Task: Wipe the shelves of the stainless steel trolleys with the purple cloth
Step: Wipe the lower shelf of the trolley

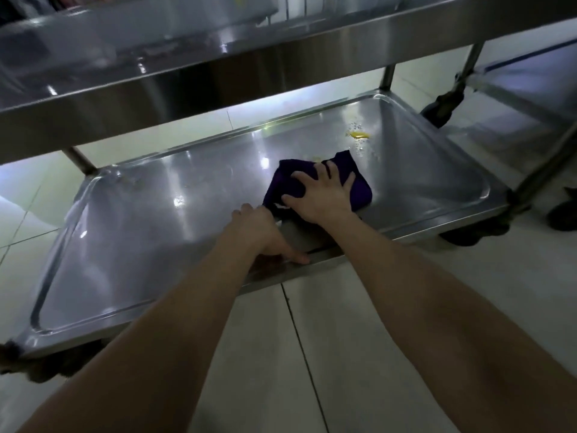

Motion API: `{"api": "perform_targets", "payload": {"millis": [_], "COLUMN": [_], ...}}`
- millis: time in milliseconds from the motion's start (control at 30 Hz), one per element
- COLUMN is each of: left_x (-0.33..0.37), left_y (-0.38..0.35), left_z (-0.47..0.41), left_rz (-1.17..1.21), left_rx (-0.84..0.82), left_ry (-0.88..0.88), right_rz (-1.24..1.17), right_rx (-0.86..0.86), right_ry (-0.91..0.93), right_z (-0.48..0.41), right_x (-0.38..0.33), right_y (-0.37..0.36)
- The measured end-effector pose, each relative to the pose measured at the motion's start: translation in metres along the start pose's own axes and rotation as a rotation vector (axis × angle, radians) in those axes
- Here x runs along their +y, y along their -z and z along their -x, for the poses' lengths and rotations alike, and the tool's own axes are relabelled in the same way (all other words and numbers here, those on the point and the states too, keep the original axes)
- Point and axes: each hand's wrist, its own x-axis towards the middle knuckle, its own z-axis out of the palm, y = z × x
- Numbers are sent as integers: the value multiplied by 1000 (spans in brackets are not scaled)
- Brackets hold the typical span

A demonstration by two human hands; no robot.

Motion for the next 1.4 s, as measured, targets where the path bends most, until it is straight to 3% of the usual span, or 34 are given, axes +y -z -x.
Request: {"api": "perform_targets", "payload": {"millis": [267, 400, 500, 633, 767, 867, 1000, 1200, 1300, 1400], "left_x": [-4, -3, -3, -3, -5, -7, -8, -5, -7, -7], "left_y": [-1, 2, 1, 0, -3, -6, -2, 0, -1, -1], "left_z": [-3, 1, 4, 4, 2, 1, 2, 5, 6, 5], "left_rz": [-40, -47, -58, -88, -97, -93, -97, -88, -74, -80], "left_rx": [-44, -51, -36, -28, -17, 2, -25, -31, -19, -21], "left_ry": [28, 10, 1, -22, -23, -29, -17, -28, -38, -32], "right_rz": [-98, -42, 2, 66, 103, 50, -18, 60, 86, 50], "right_rx": [143, 246, 222, 153, 92, 99, 188, 314, 289, 275], "right_ry": [-10, -222, -330, -355, -114, -35, -42, -368, -406, -270], "right_z": [-5, -7, -7, -7, -1, 4, -9, 3, 30, 59], "right_x": [36, 134, 182, 124, 8, -31, 23, 206, 201, 122], "right_y": [15, 54, 69, 49, 9, -9, 9, 74, 73, 40]}}
